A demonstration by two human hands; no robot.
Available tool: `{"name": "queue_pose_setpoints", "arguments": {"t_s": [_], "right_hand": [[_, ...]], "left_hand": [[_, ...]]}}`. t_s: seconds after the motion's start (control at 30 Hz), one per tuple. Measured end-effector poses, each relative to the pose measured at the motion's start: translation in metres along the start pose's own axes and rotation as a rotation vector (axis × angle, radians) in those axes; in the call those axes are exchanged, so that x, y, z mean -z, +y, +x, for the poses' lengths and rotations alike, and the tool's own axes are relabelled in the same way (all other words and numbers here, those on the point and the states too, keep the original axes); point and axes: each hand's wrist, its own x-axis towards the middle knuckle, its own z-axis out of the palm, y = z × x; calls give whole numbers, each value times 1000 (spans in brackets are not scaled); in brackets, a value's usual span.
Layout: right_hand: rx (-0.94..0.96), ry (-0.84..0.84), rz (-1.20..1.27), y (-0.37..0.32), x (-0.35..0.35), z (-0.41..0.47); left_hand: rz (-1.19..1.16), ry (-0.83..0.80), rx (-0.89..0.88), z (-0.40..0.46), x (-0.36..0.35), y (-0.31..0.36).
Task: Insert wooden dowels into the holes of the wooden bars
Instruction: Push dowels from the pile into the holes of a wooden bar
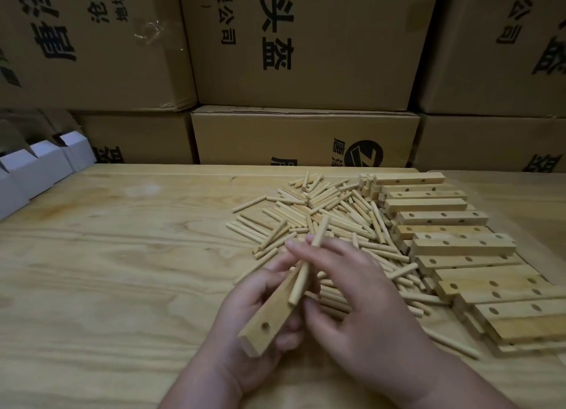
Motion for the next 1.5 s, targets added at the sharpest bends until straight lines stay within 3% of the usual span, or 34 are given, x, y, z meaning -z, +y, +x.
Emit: {"name": "queue_pose_setpoints", "arguments": {"t_s": [0.1,0.27,0.4,0.53,0.7,0.9,1.03,1.17,1.5], "right_hand": [[9,45,2,0,0,-1],[-309,219,297,4,5,0],[-373,130,342,8,4,-2],[-374,47,333,9,-3,-6],[-409,90,472,15,2,-11],[-452,191,435,27,-6,-11],[-448,222,487,27,-7,-9],[-422,206,429,25,-8,-10],[-337,208,287,19,2,-6]], "left_hand": [[21,45,10,0,-2,-5],[8,86,-100,7,-3,-12],[3,125,-290,11,2,-12],[68,182,-349,12,0,-9],[17,254,-314,13,5,-9],[17,207,-270,9,2,-10],[93,285,-250,11,3,-9],[153,356,-204,13,8,-9],[190,316,-212,14,5,-9]]}}
